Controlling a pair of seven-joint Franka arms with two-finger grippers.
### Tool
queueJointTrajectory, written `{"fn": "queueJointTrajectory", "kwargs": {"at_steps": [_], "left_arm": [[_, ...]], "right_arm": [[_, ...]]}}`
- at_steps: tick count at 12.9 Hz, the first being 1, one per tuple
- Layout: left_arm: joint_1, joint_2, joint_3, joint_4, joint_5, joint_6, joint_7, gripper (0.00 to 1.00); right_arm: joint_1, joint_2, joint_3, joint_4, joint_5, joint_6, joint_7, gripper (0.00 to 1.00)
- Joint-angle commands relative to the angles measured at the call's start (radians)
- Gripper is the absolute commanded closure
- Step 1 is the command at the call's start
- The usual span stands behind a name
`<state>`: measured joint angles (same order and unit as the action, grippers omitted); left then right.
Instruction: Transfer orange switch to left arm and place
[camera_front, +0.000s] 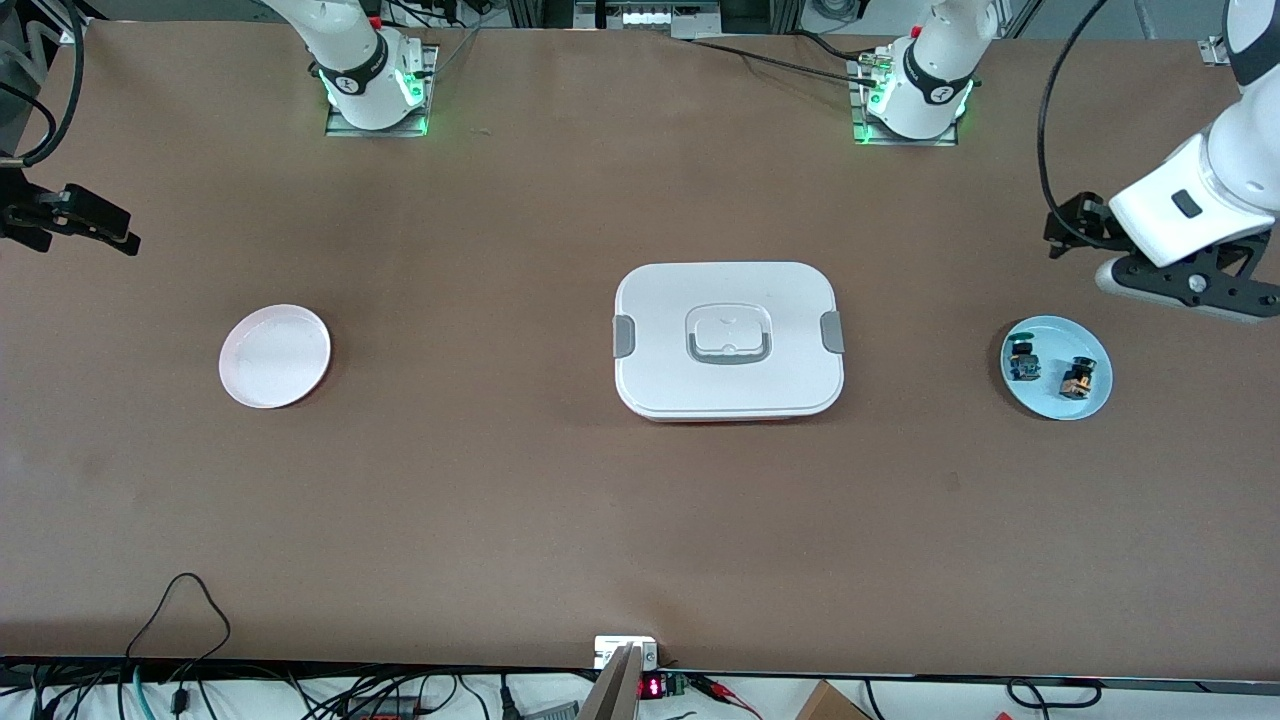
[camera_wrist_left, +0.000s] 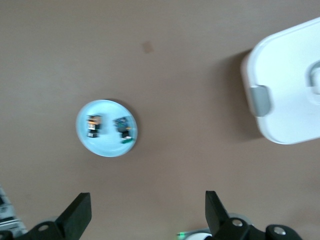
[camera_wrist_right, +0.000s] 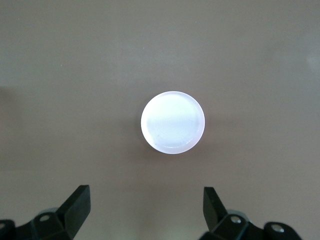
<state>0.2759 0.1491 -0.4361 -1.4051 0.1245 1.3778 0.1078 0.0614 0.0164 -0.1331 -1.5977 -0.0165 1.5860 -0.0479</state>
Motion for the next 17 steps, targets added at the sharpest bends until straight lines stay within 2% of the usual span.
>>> {"fn": "queueJointTrajectory", "kwargs": {"at_steps": [1,3,5,8,17], "left_arm": [[-0.136,-0.123,0.228,-0.139,-0.107,0.035,0.003,0.0],[-0.194,-0.16,0.296,-0.222,-0.108,0.085,-0.008,0.0],[-0.216,-0.183,0.33,-0.277,-0.108,0.131,-0.022,0.0],[-0.244,-0.181,0.379,-0.285,-0.112,0.179,-0.028,0.0],[-0.242,-0.152,0.369,-0.242,-0.132,0.181,-0.039,0.0]], "right_arm": [[0.0,-0.003,0.004,0.008,0.004,-0.005,0.01,0.0],[-0.002,-0.004,0.003,0.008,0.006,-0.005,0.003,0.0],[-0.005,-0.006,0.001,0.01,0.007,-0.006,0.002,0.0],[-0.003,-0.009,0.001,0.01,0.003,-0.009,0.0,0.0],[-0.008,-0.007,-0.002,0.009,0.001,-0.029,0.005,0.0]]}}
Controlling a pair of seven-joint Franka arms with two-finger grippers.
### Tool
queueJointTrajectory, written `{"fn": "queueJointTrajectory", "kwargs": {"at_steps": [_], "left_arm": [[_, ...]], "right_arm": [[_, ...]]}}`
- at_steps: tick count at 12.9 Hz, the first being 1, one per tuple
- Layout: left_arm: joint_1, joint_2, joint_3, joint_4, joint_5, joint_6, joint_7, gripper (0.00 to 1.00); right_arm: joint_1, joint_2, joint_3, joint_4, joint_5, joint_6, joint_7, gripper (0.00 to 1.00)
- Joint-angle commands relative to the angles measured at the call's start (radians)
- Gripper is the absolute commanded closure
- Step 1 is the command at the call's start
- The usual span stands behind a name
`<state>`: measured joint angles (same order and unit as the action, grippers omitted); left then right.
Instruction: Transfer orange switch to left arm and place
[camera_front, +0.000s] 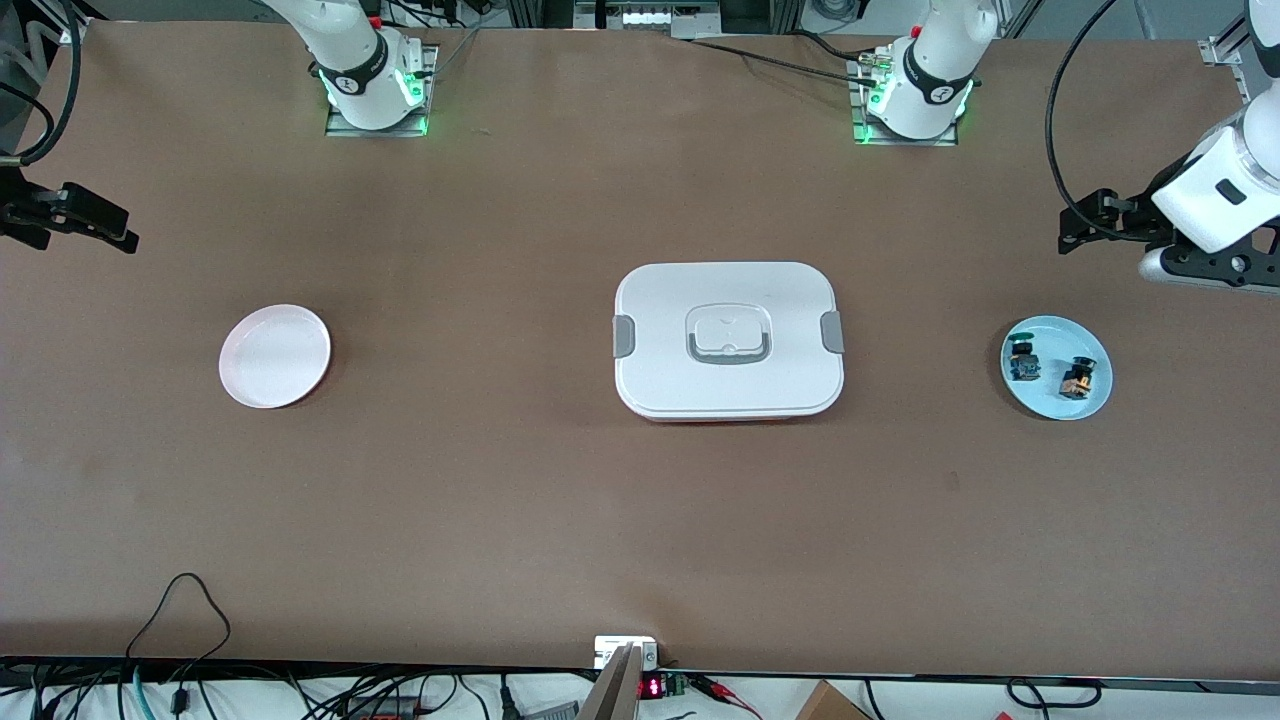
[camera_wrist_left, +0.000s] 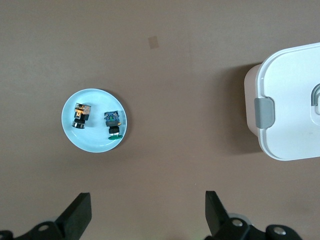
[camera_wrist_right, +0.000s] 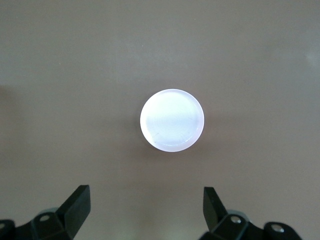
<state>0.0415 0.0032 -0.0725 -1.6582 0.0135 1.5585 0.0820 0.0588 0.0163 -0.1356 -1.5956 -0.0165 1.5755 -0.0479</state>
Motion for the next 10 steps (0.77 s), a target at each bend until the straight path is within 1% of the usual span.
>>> {"fn": "queueJointTrajectory", "kwargs": {"at_steps": [1,3,10], "left_arm": [[-0.006,-0.006,0.005,0.012,-0.009,0.0,-0.005,0.0],[-0.008,-0.002,0.002,0.012,0.016,0.0,-0.007,0.0],[0.003,0.004,0.005,0.031,0.005,-0.009,-0.005,0.0]], "right_arm": [[-0.005,-0.007,0.001,0.006,0.001,-0.019,0.005,0.0],[-0.005,-0.007,0.001,0.006,0.001,-0.019,0.005,0.0],[-0.005,-0.007,0.001,0.006,0.001,-0.019,0.005,0.0]]}}
